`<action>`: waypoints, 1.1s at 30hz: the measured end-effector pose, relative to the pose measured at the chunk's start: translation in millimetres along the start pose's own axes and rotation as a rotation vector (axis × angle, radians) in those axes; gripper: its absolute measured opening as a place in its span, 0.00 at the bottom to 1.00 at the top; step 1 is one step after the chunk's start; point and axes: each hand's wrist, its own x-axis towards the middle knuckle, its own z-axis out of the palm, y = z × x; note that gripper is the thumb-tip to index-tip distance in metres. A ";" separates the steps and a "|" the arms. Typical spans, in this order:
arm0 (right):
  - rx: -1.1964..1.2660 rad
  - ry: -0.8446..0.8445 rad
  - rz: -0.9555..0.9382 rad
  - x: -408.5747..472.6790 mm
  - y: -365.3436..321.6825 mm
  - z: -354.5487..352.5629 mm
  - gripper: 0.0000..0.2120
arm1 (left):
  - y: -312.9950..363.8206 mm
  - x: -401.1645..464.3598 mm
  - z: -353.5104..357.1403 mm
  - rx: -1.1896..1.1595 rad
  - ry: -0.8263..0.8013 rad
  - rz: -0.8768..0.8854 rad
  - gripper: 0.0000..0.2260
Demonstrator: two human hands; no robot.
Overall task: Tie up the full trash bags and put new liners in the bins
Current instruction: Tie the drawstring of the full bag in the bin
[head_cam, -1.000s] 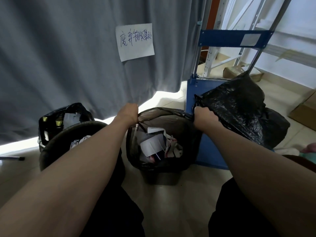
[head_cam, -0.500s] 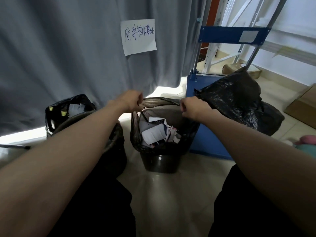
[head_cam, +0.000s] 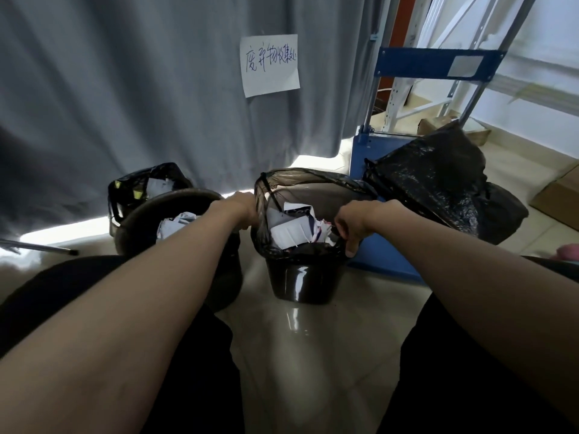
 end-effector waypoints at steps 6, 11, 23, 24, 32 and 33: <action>-0.129 0.100 0.064 -2.3 1.6 6.2 0.18 | 11.0 2.8 15.3 -0.031 -0.079 -0.054 0.08; -0.041 0.312 0.126 -5.7 6.5 -7.9 0.14 | 4.9 10.7 12.6 -0.069 -0.023 -0.103 0.07; 0.112 0.499 0.297 -1.6 9.0 -14.4 0.20 | 40.3 -13.5 -10.6 -0.215 0.120 0.375 0.18; 0.121 0.517 0.295 -0.8 9.0 -15.2 0.20 | 47.3 -18.6 -9.2 -0.142 0.112 0.418 0.20; 0.138 0.561 0.304 -2.5 14.0 -16.2 0.18 | 75.0 -20.8 14.9 0.453 0.290 0.478 0.13; 0.140 0.554 0.312 -3.7 15.8 -16.2 0.18 | 74.8 -20.0 14.1 0.483 0.295 0.472 0.11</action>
